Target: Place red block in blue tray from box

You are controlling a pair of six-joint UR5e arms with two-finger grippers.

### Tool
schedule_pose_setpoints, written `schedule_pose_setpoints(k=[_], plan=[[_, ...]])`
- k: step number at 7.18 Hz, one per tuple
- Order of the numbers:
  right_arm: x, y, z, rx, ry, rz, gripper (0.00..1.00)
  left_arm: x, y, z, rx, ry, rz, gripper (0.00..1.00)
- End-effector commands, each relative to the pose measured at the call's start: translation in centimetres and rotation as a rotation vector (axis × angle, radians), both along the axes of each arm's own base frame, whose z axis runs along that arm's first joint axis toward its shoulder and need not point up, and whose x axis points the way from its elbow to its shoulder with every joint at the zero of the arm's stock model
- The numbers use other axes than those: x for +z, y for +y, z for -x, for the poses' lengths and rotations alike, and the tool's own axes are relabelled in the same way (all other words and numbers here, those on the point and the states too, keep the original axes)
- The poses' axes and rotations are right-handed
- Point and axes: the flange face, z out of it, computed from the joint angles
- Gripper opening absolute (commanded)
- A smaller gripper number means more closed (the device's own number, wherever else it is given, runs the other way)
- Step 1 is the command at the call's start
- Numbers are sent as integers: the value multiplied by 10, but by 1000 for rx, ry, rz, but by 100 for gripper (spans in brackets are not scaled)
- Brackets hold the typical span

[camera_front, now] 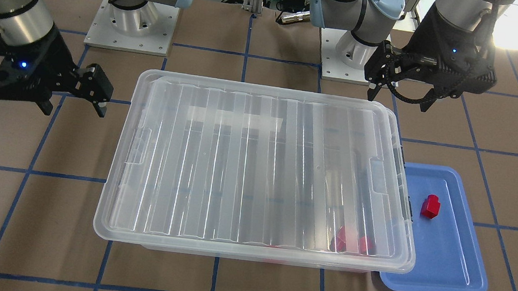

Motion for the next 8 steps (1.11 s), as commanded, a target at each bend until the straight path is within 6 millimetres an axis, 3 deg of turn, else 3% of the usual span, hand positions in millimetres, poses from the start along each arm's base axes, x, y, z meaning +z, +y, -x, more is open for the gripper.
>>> schedule_pose_setpoints(k=[1, 3, 8], plan=[[49, 15, -50, 26, 54, 33, 100, 2, -3, -3, 23, -26, -16, 100], [50, 20, -59, 29, 43, 34, 100, 3, -4, -4, 24, -18, -13, 100], [47, 17, -58, 30, 40, 36, 100, -4, -7, -4, 22, -21, -26, 100]])
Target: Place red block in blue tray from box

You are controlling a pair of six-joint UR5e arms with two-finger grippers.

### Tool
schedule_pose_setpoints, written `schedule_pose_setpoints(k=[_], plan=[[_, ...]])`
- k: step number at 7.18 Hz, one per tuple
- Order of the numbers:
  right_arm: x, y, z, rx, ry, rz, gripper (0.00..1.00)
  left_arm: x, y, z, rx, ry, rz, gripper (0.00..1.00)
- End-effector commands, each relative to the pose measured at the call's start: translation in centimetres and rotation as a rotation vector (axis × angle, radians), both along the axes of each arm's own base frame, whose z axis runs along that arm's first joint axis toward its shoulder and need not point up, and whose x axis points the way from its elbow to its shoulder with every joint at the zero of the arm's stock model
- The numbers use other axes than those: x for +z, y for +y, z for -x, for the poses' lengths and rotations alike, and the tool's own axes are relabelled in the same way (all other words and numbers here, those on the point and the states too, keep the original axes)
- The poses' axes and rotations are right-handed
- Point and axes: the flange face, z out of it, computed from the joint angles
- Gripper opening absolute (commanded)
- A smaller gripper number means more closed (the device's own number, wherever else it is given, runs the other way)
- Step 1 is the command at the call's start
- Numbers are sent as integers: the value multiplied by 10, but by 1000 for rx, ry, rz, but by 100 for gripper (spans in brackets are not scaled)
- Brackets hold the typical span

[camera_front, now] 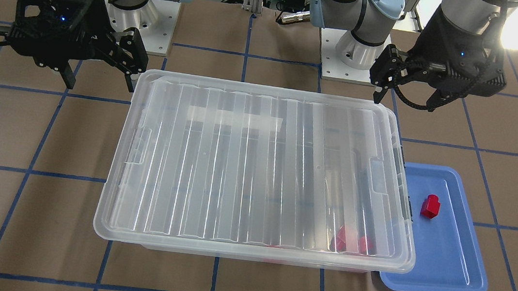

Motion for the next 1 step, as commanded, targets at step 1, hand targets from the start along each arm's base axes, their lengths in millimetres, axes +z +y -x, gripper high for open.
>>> schedule_pose_setpoints(k=[1], plan=[[-1, 0, 1, -1, 1, -2, 100, -4, 1, 2, -5, -1, -9, 100]])
